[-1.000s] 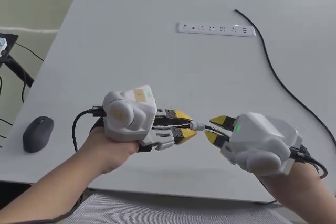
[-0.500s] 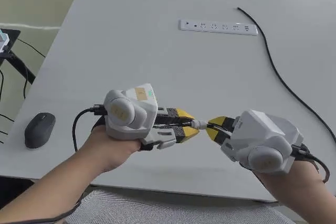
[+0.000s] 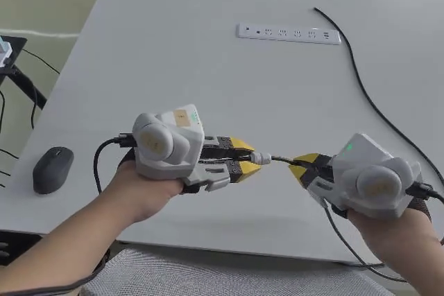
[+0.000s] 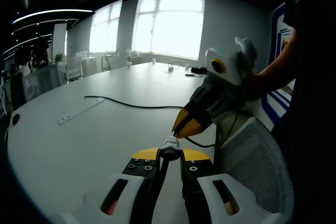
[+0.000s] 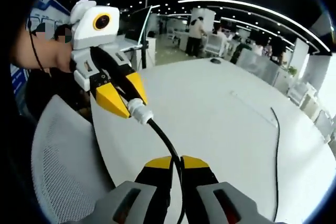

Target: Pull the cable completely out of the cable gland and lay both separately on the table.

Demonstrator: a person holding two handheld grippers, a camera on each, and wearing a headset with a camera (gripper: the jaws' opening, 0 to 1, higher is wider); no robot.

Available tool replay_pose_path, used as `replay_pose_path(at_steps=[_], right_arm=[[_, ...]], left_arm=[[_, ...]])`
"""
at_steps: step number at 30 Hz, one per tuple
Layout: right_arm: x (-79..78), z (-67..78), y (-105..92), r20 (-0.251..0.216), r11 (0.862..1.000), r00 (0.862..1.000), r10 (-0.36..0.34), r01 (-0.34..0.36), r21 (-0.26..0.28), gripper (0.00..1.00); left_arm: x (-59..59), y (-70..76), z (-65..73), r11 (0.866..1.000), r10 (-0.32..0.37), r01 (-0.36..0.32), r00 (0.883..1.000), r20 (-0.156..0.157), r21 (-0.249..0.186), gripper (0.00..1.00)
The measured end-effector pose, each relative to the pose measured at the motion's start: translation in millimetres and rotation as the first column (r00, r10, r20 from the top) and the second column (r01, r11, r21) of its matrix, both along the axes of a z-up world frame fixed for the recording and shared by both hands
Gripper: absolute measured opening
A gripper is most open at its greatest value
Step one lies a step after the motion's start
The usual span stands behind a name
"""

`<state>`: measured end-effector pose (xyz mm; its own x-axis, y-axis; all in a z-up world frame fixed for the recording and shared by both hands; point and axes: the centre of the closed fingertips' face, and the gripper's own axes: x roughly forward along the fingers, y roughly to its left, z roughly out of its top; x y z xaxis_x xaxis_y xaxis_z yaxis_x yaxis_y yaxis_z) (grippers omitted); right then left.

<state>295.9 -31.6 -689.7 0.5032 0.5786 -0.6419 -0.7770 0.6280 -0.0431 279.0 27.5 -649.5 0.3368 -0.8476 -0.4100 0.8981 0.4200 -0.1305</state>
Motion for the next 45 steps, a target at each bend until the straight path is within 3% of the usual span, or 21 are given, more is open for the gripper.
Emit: replay_pose_path(at_steps=[5, 9, 14, 21, 40, 45], right_arm=[[2.8, -13.2, -16.6, -0.069, 0.996, 0.994, -0.084, 0.086, 0.028, 0.0], [5.3, -25.9, -30.9, -0.134, 0.984, 0.978, -0.162, 0.169, 0.047, 0.0], [4.0, -40.1, -44.2, -0.236, 0.958, 0.938, -0.255, 0.277, 0.067, 0.0], [1.6, -55.5, -55.5, -0.288, 0.936, 0.902, -0.322, 0.35, 0.048, 0.0], [-0.9, -55.8, -53.4, -0.271, 0.943, 0.913, -0.305, 0.329, 0.049, 0.01], [-2.6, -57.1, -51.9, -0.242, 0.958, 0.931, -0.271, 0.287, 0.03, 0.02]], left_arm=[[0.2, 0.9, 0.0, 1.0, 0.002, -0.002, 1.0, -0.002, -0.001, 0.15], [0.7, 1.6, 0.1, 1.0, 0.003, -0.003, 1.0, 0.0, -0.002, 0.15], [1.4, 2.0, 0.0, 1.0, 0.005, -0.005, 1.0, 0.002, -0.002, 0.15], [1.3, 0.8, -0.8, 1.0, 0.004, -0.004, 1.0, 0.002, -0.002, 0.15], [3.3, 1.7, -1.7, 1.0, 0.015, -0.015, 1.0, -0.001, 0.0, 0.15], [4.6, 1.9, 0.0, 1.0, 0.017, -0.017, 1.0, 0.004, -0.001, 0.15]])
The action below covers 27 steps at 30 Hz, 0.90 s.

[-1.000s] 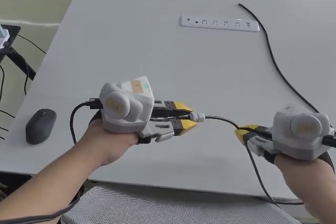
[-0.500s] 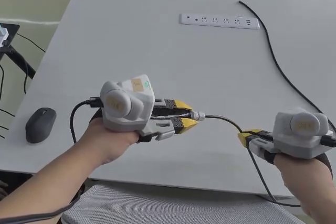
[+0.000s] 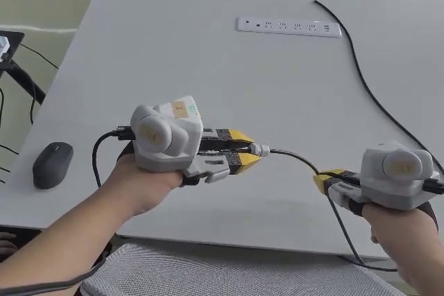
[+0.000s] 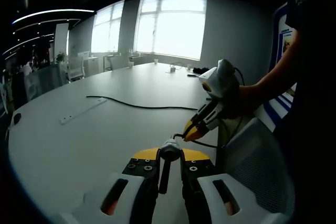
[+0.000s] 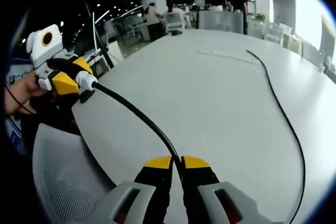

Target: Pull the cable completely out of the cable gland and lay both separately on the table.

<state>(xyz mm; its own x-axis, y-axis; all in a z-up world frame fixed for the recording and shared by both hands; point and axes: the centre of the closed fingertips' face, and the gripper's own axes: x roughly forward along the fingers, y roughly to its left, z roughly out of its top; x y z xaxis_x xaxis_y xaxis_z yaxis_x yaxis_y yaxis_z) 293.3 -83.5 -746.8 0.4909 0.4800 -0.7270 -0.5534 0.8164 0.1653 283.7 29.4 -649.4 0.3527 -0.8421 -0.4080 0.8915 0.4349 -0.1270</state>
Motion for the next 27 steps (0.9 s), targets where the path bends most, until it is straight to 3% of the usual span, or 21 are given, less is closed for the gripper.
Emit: replay_pose_path(at_steps=[8, 12, 15, 16, 17, 20, 22, 27], right_arm=[[-4.9, 6.3, 6.6, 0.044, 0.995, 0.995, 0.087, -0.085, -0.053, 0.09], [-2.6, 23.9, 13.4, 0.116, 0.985, 0.98, 0.164, -0.156, -0.076, 0.17], [-1.4, 40.4, 23.8, 0.191, 0.964, 0.947, 0.258, -0.239, -0.119, 0.25], [-1.2, 42.9, 25.4, 0.201, 0.961, 0.942, 0.268, -0.247, -0.125, 0.27], [0.6, 50.4, 30.4, 0.24, 0.951, 0.923, 0.301, -0.272, -0.147, 0.29], [0.4, 64.5, 45.9, 0.294, 0.922, 0.876, 0.382, -0.34, -0.185, 0.32], [-0.5, 69.1, 55.3, 0.309, 0.906, 0.853, 0.42, -0.374, -0.2, 0.32], [-0.6, 76.1, 74.5, 0.335, 0.881, 0.815, 0.472, -0.424, -0.211, 0.31]], left_arm=[[-0.9, -0.6, -0.1, 1.0, -0.002, 0.002, 1.0, -0.01, 0.0, 0.15], [-1.5, -1.2, -0.3, 1.0, -0.003, 0.003, 1.0, -0.013, -0.002, 0.15], [-1.8, -2.1, 1.1, 1.0, -0.006, 0.005, 1.0, -0.014, -0.005, 0.15], [-1.6, -2.2, 1.5, 1.0, -0.006, 0.006, 1.0, -0.014, -0.005, 0.15], [-1.4, -2.3, 1.8, 1.0, -0.006, 0.006, 1.0, -0.013, -0.006, 0.15], [-1.7, -2.6, 3.3, 1.0, -0.008, 0.008, 1.0, -0.013, -0.006, 0.15], [-2.6, -2.6, 2.9, 1.0, -0.012, 0.011, 1.0, -0.015, -0.004, 0.15], [-4.9, -3.2, 2.1, 1.0, -0.013, 0.013, 1.0, -0.023, 0.0, 0.15]])
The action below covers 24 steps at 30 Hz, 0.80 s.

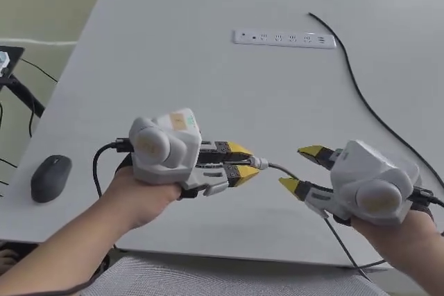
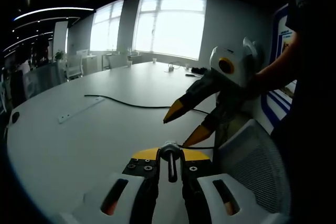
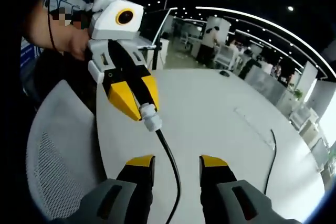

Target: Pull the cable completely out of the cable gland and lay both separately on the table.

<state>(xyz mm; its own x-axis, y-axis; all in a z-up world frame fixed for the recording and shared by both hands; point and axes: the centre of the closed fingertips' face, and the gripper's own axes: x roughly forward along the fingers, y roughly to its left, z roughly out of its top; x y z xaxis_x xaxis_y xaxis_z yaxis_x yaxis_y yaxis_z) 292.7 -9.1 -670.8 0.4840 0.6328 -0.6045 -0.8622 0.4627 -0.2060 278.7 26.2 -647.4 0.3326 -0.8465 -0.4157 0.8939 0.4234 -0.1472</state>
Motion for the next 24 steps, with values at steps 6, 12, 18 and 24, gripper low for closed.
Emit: replay_pose_path(at_steps=[6, 12, 18, 24], right_arm=[[-3.2, -4.7, 13.6, 0.011, 0.996, 0.997, 0.078, -0.077, -0.037, 0.21], [-5.6, -6.0, 22.4, 0.028, 0.991, 0.992, 0.126, -0.125, -0.051, 0.13], [-6.5, -4.2, 25.9, 0.042, 0.989, 0.989, 0.142, -0.14, -0.05, 0.03], [-8.5, -7.4, 26.6, 0.049, 0.986, 0.986, 0.158, -0.155, -0.061, 0.0]], left_arm=[[-1.5, -0.5, -1.4, 1.0, -0.003, 0.003, 1.0, -0.004, 0.003, 0.15], [-1.5, -1.5, 0.0, 1.0, -0.005, 0.005, 1.0, -0.01, -0.01, 0.15], [-2.7, -1.5, -0.9, 1.0, 0.001, -0.001, 1.0, -0.019, -0.017, 0.15], [-3.0, -1.2, -2.6, 1.0, -0.005, 0.005, 1.0, -0.024, -0.016, 0.15]])
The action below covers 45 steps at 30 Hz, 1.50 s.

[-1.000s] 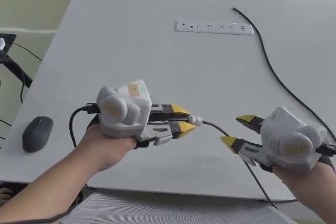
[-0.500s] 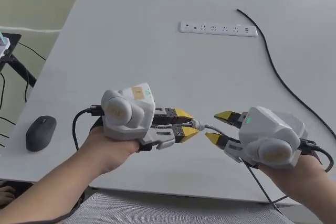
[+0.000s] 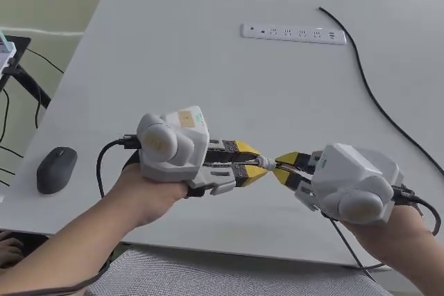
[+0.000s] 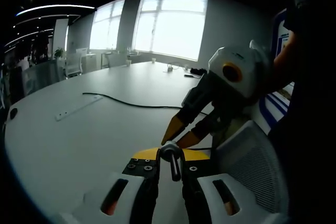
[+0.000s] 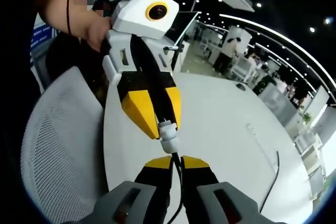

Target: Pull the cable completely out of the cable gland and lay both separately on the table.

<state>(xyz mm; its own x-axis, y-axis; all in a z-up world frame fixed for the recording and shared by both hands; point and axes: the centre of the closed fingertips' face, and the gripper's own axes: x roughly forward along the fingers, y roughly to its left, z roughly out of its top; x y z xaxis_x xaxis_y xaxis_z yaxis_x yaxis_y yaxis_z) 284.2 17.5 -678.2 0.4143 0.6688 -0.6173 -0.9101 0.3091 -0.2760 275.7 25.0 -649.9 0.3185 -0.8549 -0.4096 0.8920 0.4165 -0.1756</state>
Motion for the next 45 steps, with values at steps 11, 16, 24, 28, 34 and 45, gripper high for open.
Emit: replay_pose_path(at_steps=[11, 16, 24, 28, 34, 45], right_arm=[[2.1, -9.8, -4.7, -0.044, 0.999, 0.998, -0.034, 0.034, -0.01, 0.0], [5.8, -16.3, -12.5, -0.094, 0.997, 0.992, -0.082, 0.083, 0.0, 0.0], [3.3, -34.5, -30.7, -0.179, 0.988, 0.972, -0.154, 0.151, -0.034, 0.0], [2.6, -40.7, -40.9, -0.196, 0.983, 0.964, -0.181, 0.175, -0.045, 0.0], [0.8, -46.0, -53.6, -0.179, 0.981, 0.965, -0.192, 0.182, -0.072, 0.0], [1.9, -47.8, -63.8, -0.163, 0.977, 0.965, -0.205, 0.191, -0.096, 0.0]], left_arm=[[-0.1, -0.5, 0.0, 1.0, -0.007, 0.007, 1.0, -0.002, -0.005, 0.15], [0.3, -0.1, 0.7, 1.0, -0.009, 0.009, 1.0, -0.004, -0.017, 0.15], [3.4, 3.8, -0.7, 1.0, 0.0, 0.0, 1.0, -0.002, -0.011, 0.15], [3.5, 5.3, -1.5, 1.0, 0.003, -0.003, 1.0, -0.003, -0.007, 0.15], [4.1, 6.2, -2.9, 1.0, 0.011, -0.011, 1.0, -0.009, -0.006, 0.15], [0.4, 8.0, -3.9, 0.999, 0.038, -0.038, 0.999, -0.019, -0.02, 0.15]])
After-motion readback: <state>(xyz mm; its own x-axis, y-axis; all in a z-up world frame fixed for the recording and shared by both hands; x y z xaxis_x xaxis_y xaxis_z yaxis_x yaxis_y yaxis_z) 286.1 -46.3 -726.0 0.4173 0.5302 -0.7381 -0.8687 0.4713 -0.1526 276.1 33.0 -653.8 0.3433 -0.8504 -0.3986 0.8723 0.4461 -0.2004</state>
